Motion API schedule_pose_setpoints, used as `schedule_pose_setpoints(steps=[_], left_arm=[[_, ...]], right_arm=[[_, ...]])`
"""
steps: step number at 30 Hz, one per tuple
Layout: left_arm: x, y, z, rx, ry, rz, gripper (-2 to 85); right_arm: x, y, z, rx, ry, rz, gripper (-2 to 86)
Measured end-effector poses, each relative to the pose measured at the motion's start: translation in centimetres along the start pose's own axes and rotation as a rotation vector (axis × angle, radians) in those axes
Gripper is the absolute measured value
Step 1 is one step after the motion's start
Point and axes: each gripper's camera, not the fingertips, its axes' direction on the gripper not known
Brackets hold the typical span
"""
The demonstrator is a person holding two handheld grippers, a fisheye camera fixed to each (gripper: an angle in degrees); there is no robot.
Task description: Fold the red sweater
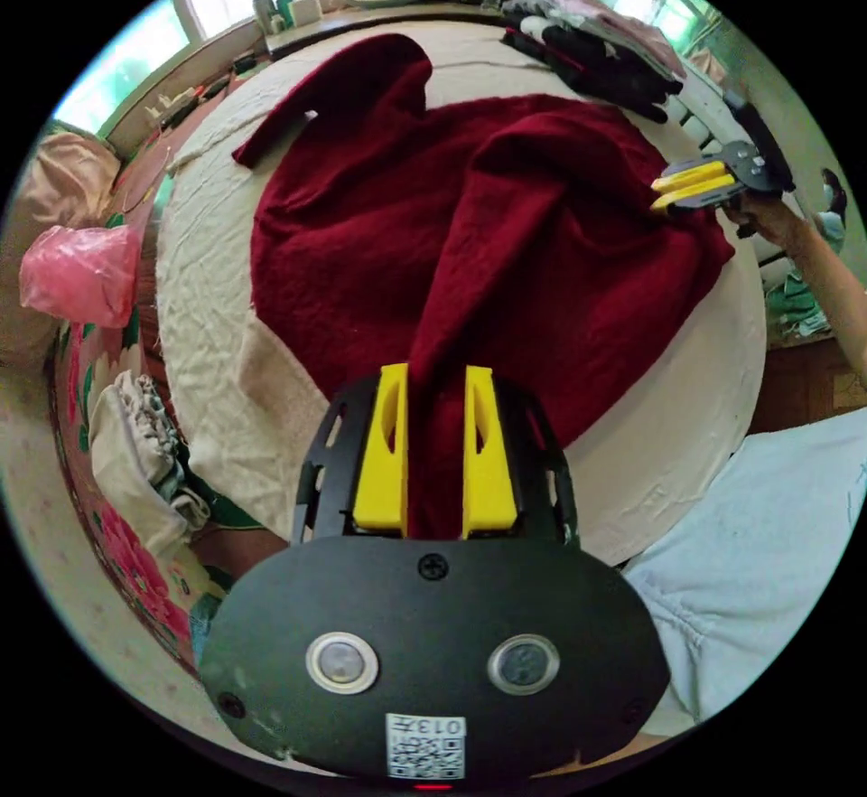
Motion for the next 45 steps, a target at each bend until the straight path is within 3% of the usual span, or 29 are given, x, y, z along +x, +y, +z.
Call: schedule_pose_setpoints(steps=[2, 8, 11, 14, 19, 23, 26, 29, 33, 37, 39, 41, 45], left_arm=[[0.2, 0.1, -0.9, 0.036, 0.009, -0.001, 3.4], [-1.4, 2.7, -2.2, 0.188, 0.038, -0.166, 2.6], [-2.4, 3.5, 1.6, 0.087, 0.170, -0.247, 3.8], [-3.6, 5.5, 0.8, 0.184, 0.248, -0.339, 5.7], [-2.3, 5.3, -2.5, 0.294, 0.101, -0.248, 10.2], [0.2, 1.3, 0.3, 0.180, 0.079, -0.122, 11.9], [2.5, -1.2, 3.4, 0.035, 0.012, -0.051, 10.6], [2.9, -1.5, 3.3, 0.027, 0.024, -0.090, 5.4], [3.7, 0.2, 0.5, 0.110, -0.019, -0.089, 2.1], [4.4, 2.5, -0.2, 0.217, -0.099, -0.123, 2.0], [4.2, 3.0, 1.4, 0.208, -0.071, -0.150, 2.4], [4.3, 3.0, 3.4, 0.149, -0.054, -0.155, 3.3], [3.4, 4.9, 3.0, 0.159, -0.001, -0.226, 6.7]], right_arm=[[0.2, -1.3, -3.5, 0.093, 0.119, -0.001, 4.3], [3.0, -4.1, -8.8, 0.384, 0.204, 0.111, 5.1], [7.1, -4.3, -5.7, 0.217, 0.056, 0.267, 6.7], [8.9, 1.2, -6.8, 0.286, 0.026, 0.375, 8.0], [8.1, 13.5, -8.5, 0.272, 0.210, 0.490, 10.4], [8.4, 21.3, -6.1, 0.205, 0.139, 0.627, 10.6], [8.2, 21.7, -4.2, 0.188, 0.105, 0.632, 9.3], [7.7, 19.9, -2.2, 0.119, 0.089, 0.588, 2.9], [6.1, 18.3, -4.0, 0.119, 0.206, 0.526, 1.1], [4.2, 16.6, -6.3, 0.196, 0.368, 0.424, 0.9], [4.9, 15.9, -5.2, 0.165, 0.336, 0.449, 1.2], [5.9, 15.6, -2.4, 0.018, 0.289, 0.495, 2.2], [5.6, 16.9, -4.4, 0.066, 0.322, 0.588, 5.4]])
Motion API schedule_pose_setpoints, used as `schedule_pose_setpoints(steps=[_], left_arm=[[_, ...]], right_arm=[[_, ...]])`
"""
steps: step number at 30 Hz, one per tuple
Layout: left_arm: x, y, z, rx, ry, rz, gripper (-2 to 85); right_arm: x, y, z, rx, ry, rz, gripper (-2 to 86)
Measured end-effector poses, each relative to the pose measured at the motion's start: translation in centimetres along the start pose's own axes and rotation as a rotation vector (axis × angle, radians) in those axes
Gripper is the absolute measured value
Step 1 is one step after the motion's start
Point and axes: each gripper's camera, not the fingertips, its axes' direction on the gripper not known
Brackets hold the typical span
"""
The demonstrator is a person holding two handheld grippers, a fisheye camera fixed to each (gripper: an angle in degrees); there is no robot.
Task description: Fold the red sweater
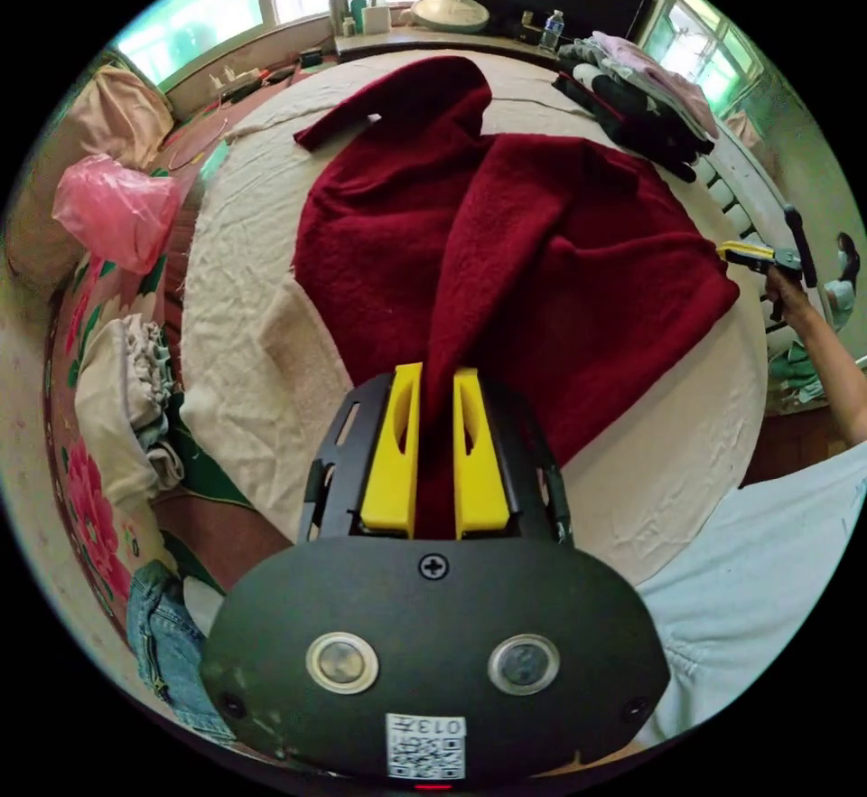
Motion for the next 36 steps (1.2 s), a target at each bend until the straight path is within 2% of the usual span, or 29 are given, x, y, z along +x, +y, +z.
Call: schedule_pose_setpoints(steps=[3, 5, 8, 12, 13, 15, 17, 18, 19, 21, 24, 25, 26, 27, 28, 29, 30, 33, 36], left_arm=[[-1.2, 2.5, -2.7, 0.051, -0.032, -0.043, 8.1], [-0.7, 3.8, -4.1, 0.082, -0.043, -0.009, 8.1], [2.2, 4.9, -4.0, 0.105, 0.003, 0.109, 7.1], [4.7, 5.4, 1.3, -0.100, -0.126, 0.176, 4.0], [4.5, 6.1, 2.0, -0.071, -0.116, 0.168, 2.9], [3.5, 6.5, 2.0, -0.060, -0.048, 0.118, 1.7], [3.0, 6.7, 1.1, -0.061, -0.002, 0.079, 0.6], [3.6, 7.2, -0.2, -0.002, -0.028, 0.120, 0.3], [4.7, 7.7, -1.2, 0.049, -0.059, 0.180, 0.1], [5.7, 8.2, -0.7, 0.022, -0.109, 0.232, -0.1], [5.4, 8.5, 3.5, -0.129, -0.111, 0.203, -0.2], [4.8, 8.8, 3.7, -0.081, -0.083, 0.156, -0.1], [4.5, 8.8, 3.7, -0.085, -0.061, 0.130, -0.1], [4.0, 8.9, 3.6, -0.092, -0.028, 0.083, 0.0], [4.2, 9.2, 2.8, -0.045, -0.055, 0.064, 0.2], [4.5, 9.3, 2.2, -0.004, -0.088, 0.063, 0.4], [5.3, 9.4, 1.0, 0.073, -0.174, 0.070, 0.9], [8.1, 7.6, 0.0, 0.194, -0.294, 0.150, 4.9], [10.5, 4.3, 2.5, 0.149, -0.307, 0.266, 7.4]], right_arm=[[-0.2, 1.9, -3.9, 0.130, -0.021, 0.011, 3.5], [-2.4, 3.3, -5.5, 0.182, -0.077, -0.059, 2.1], [-6.0, 4.2, -5.2, 0.194, -0.048, -0.131, 1.1], [-8.4, 4.3, -2.1, 0.063, 0.001, -0.196, 0.4], [-8.3, 4.7, -0.4, -0.014, 0.028, -0.204, 0.2], [-7.6, 5.6, -0.6, 0.082, -0.007, -0.209, 0.0], [-6.7, 4.8, -0.8, 0.008, -0.034, -0.181, -0.1], [-6.5, 4.5, -1.0, -0.009, -0.028, -0.165, -0.1], [-6.2, 4.5, -2.1, 0.048, -0.027, -0.153, -0.1], [-6.0, 4.7, -3.5, 0.147, -0.052, -0.143, -0.2], [-6.8, 4.0, -1.1, 0.044, -0.018, -0.186, -0.1], [-6.9, 3.8, 0.8, -0.052, 0.003, -0.214, -0.1], [-6.5, 3.7, 0.4, 0.000, -0.004, -0.202, 0.0], [-6.1, 3.4, 0.5, -0.033, -0.010, -0.190, 0.1], [-5.4, 2.9, -0.3, -0.006, -0.045, -0.173, 0.3], [-4.9, 2.6, -1.8, 0.108, -0.073, -0.161, 0.5], [-4.8, 2.2, -2.4, 0.156, -0.068, -0.169, 0.7], [-5.9, -1.2, -3.5, 0.270, -0.062, -0.250, 2.6], [-7.8, -6.3, -1.9, 0.289, -0.125, -0.320, 6.8]])
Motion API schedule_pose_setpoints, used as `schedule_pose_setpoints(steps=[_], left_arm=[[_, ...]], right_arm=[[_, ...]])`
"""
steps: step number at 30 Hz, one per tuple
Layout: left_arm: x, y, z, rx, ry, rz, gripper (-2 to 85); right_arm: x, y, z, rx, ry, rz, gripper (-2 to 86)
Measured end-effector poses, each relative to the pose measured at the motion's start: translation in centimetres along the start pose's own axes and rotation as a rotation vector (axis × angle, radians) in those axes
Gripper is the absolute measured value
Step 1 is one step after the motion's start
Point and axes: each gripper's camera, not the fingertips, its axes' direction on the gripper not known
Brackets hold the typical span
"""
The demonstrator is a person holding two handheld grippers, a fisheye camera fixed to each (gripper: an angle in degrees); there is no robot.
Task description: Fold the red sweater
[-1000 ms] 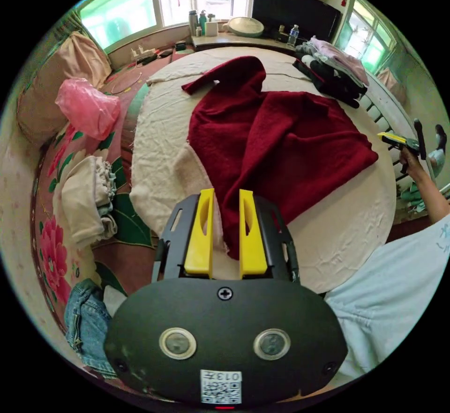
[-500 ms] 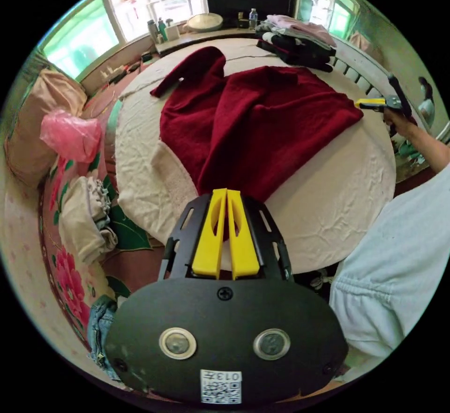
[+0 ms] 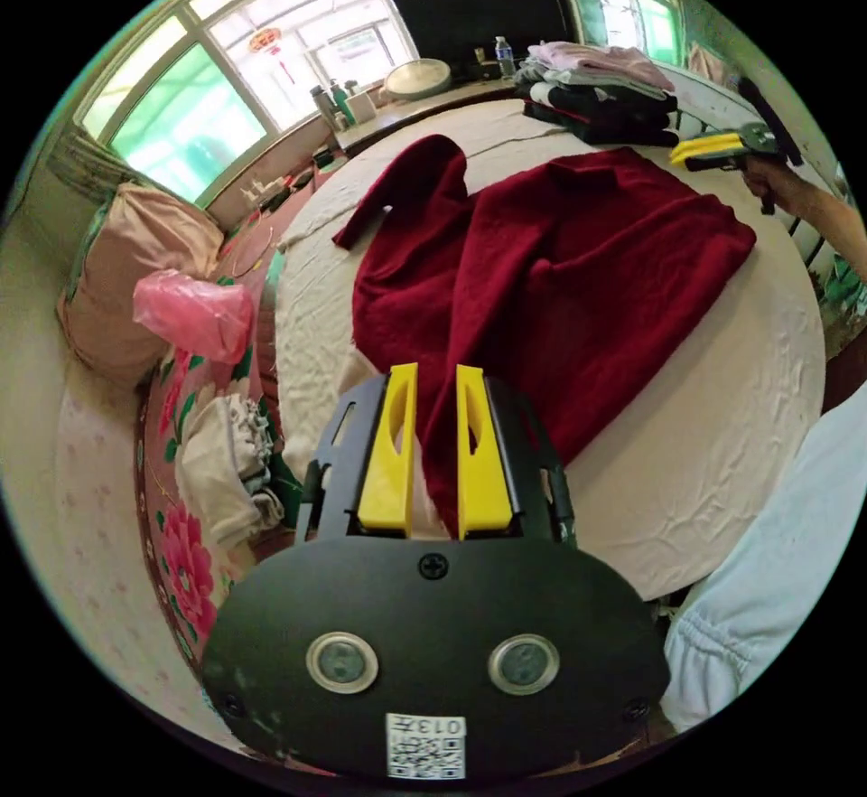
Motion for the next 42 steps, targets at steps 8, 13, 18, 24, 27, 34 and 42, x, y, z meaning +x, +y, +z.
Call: schedule_pose_setpoints(steps=[8, 13, 18, 24, 27, 34, 42], left_arm=[[2.1, -2.6, 5.5, -0.126, 0.068, 0.089, 5.6], [1.4, -2.5, 5.3, -0.104, 0.064, 0.087, 1.7], [1.7, -1.9, 4.3, -0.036, 0.054, 0.150, 1.0], [3.5, 0.0, 1.8, 0.058, 0.068, 0.248, 0.8], [5.1, 1.1, 2.0, 0.056, 0.107, 0.297, 0.8], [10.5, 1.9, 6.8, -0.086, 0.120, 0.432, 1.2], [10.0, 2.8, 6.3, -0.141, 0.096, 0.417, 4.7]], right_arm=[[4.3, -5.9, 11.2, -0.214, -0.160, 0.062, 5.2], [6.8, -8.3, 8.7, -0.143, -0.195, 0.022, 1.7], [13.9, -9.5, 3.0, -0.014, -0.674, 0.118, 1.0], [20.0, -2.6, -2.0, 0.041, -0.743, 0.197, 0.8], [21.1, 3.6, -0.1, -0.077, -0.717, 0.284, 0.8], [18.5, 14.1, 9.0, -0.361, -0.579, 0.402, 1.0], [17.1, 14.5, 5.8, -0.270, -0.416, 0.309, 3.1]])
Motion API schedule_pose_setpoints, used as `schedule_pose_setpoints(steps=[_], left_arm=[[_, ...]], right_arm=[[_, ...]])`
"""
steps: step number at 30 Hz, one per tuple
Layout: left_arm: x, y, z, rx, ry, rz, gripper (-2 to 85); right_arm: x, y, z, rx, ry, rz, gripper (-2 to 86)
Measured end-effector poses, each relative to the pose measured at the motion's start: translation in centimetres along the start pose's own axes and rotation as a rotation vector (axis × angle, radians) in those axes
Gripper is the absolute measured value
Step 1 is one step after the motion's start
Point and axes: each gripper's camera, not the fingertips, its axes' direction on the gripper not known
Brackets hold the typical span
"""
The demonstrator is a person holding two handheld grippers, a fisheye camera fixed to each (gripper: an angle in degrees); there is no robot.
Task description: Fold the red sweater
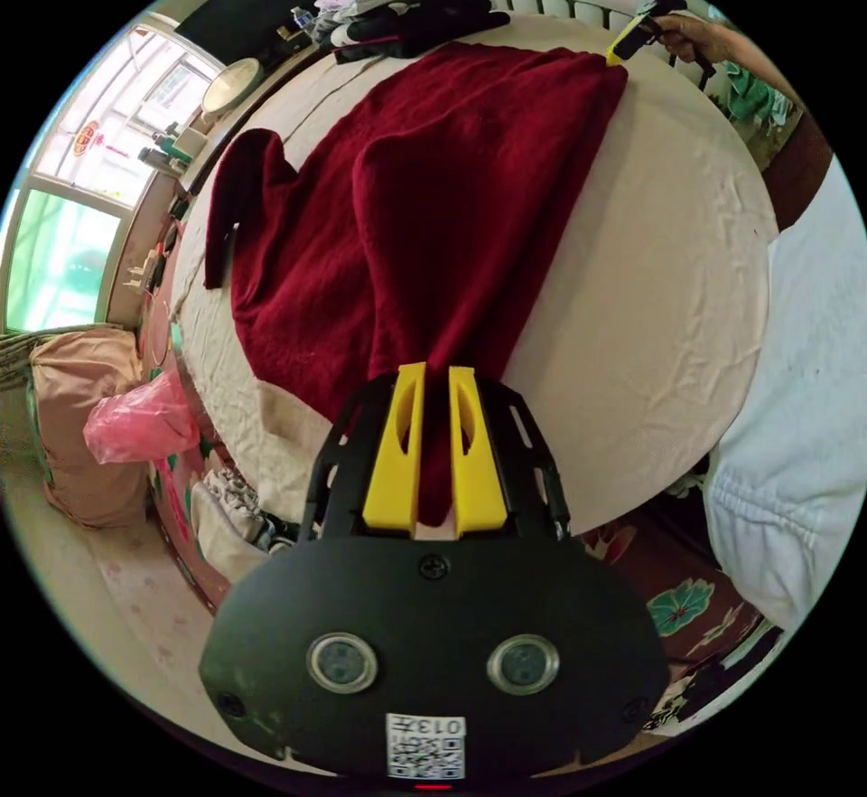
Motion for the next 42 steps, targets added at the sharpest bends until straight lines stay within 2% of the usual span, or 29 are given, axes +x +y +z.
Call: schedule_pose_setpoints(steps=[4, 7, 12, 13, 15, 17, 19, 21, 24, 26, 28, 30, 32, 35, 37, 38, 39, 42], left_arm=[[-2.1, 2.5, -2.5, 0.097, -0.010, -0.172, 3.9], [-3.1, -1.1, -2.0, 0.129, -0.017, -0.179, 2.5], [-3.9, -7.9, 2.1, 0.095, 0.039, -0.194, 0.6], [-4.4, -8.5, 3.2, 0.072, 0.076, -0.221, 0.3], [-4.9, -8.9, 3.8, 0.060, 0.068, -0.250, 0.0], [-4.9, -8.7, 3.6, 0.074, 0.011, -0.259, -0.1], [-4.7, -8.5, 4.1, 0.075, 0.003, -0.272, -0.2], [-4.6, -8.5, 4.6, 0.080, 0.012, -0.283, -0.2], [-5.2, -8.5, 4.3, 0.074, -0.003, -0.281, -0.3], [-6.0, -8.0, 3.2, 0.075, -0.052, -0.311, -0.3], [-6.8, -7.1, 1.1, 0.152, -0.122, -0.333, -0.3], [-6.6, -7.3, 0.5, 0.173, -0.141, -0.289, -0.3], [-6.3, -8.0, 1.3, 0.141, -0.134, -0.232, -0.3], [-6.5, -8.8, 3.0, 0.093, -0.096, -0.207, -0.3], [-7.1, -9.0, 5.0, 0.015, -0.068, -0.201, -0.3], [-7.3, -8.8, 5.0, 0.043, -0.084, -0.208, -0.3], [-7.5, -8.5, 5.1, 0.060, -0.100, -0.212, -0.3], [-9.0, -8.3, 5.1, 0.068, -0.070, -0.259, -0.3]], right_arm=[[0.2, 1.3, -3.0, 0.115, 0.008, 0.047, 8.3], [-0.1, -0.5, -2.3, 0.163, 0.033, 0.095, 9.1], [-0.8, -4.8, 3.0, 0.001, -0.002, 0.118, 7.4], [-1.5, -5.4, 3.3, -0.030, 0.059, 0.110, 5.5], [-3.6, -5.5, 1.6, 0.029, 0.151, 0.033, 2.9], [-6.1, -4.3, -1.6, 0.193, 0.256, -0.056, 1.8], [-6.7, -3.4, -2.3, 0.259, 0.300, -0.068, 1.5], [-6.0, -3.2, -0.9, 0.227, 0.350, -0.022, 1.6], [-4.2, -3.4, 1.8, 0.098, 0.266, 0.034, 3.1], [-4.7, -2.4, -0.2, 0.186, 0.320, 0.083, 3.9], [-6.1, -1.5, -2.0, 0.279, 0.383, 0.094, 3.4], [-7.9, -1.2, -2.1, 0.313, 0.367, 0.041, 2.9], [-10.7, -2.2, 0.1, 0.240, 0.329, -0.072, 2.2], [-13.3, -3.3, 3.8, 0.162, 0.388, -0.160, 1.3], [-13.0, -4.0, 6.3, 0.077, 0.431, -0.151, 0.7], [-12.3, -4.1, 7.6, 0.042, 0.428, -0.136, 0.5], [-12.1, -3.9, 7.2, 0.097, 0.410, -0.123, 0.4], [-10.7, -4.7, 6.6, 0.059, 0.285, -0.054, 0.1]])
